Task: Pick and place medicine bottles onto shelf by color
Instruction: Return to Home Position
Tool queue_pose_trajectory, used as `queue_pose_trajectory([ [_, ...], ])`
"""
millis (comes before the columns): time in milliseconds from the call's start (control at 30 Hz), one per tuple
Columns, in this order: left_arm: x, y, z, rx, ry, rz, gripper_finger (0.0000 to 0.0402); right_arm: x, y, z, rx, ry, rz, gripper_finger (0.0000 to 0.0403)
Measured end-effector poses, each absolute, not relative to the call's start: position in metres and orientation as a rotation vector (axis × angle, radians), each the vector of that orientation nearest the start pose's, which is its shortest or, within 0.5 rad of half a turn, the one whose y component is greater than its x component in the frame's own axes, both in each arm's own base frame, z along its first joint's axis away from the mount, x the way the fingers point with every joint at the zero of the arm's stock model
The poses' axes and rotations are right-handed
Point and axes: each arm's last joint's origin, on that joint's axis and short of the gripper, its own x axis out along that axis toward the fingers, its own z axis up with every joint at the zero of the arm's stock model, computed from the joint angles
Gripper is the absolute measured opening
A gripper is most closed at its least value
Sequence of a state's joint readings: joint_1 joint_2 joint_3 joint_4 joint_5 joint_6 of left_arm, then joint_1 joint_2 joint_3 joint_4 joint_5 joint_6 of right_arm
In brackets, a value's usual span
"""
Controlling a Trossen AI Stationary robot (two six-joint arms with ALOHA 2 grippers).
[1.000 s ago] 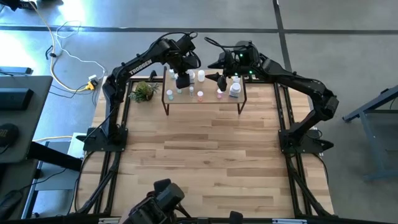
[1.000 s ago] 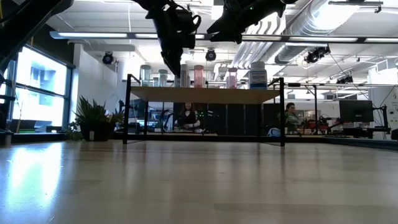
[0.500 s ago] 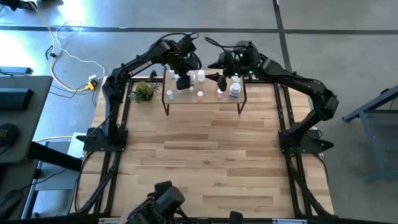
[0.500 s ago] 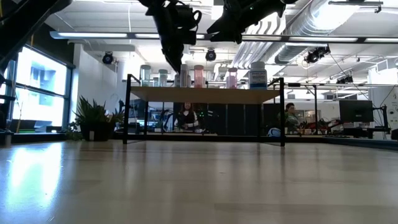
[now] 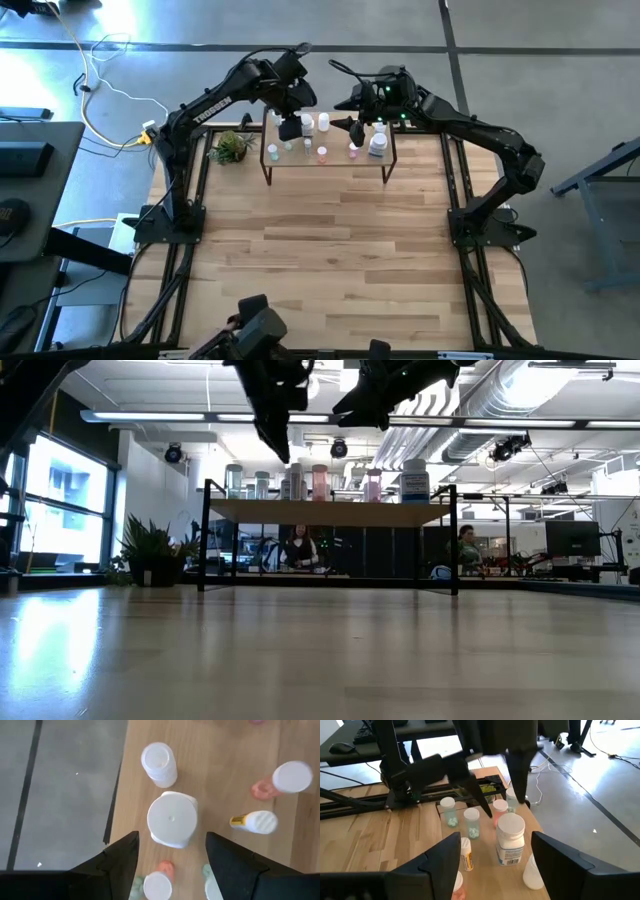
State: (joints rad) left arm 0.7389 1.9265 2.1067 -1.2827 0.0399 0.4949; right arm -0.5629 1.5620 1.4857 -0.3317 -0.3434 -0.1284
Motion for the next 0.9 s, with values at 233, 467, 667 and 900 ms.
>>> queue_pose_trajectory([
  [233,0.274,0.247,0.389,-0.028,1.084,0.405,0.022,0.304,-0.18,0.371,0.089,0.377,-0.199,0.0234],
  [467,0.262,0.226,0.413,-0.19,0.938,0.323,0.022,0.305,-0.18,0.371,0.185,0.367,-0.211,0.0234],
  [667,0.259,0.201,0.428,-0.248,0.858,0.176,0.022,0.308,-0.173,0.371,0.205,0.367,-0.193,0.0234],
  [900,0.277,0.168,0.433,-0.197,0.853,0.08,0.022,0.316,-0.161,0.372,0.24,0.357,-0.184,0.0234],
])
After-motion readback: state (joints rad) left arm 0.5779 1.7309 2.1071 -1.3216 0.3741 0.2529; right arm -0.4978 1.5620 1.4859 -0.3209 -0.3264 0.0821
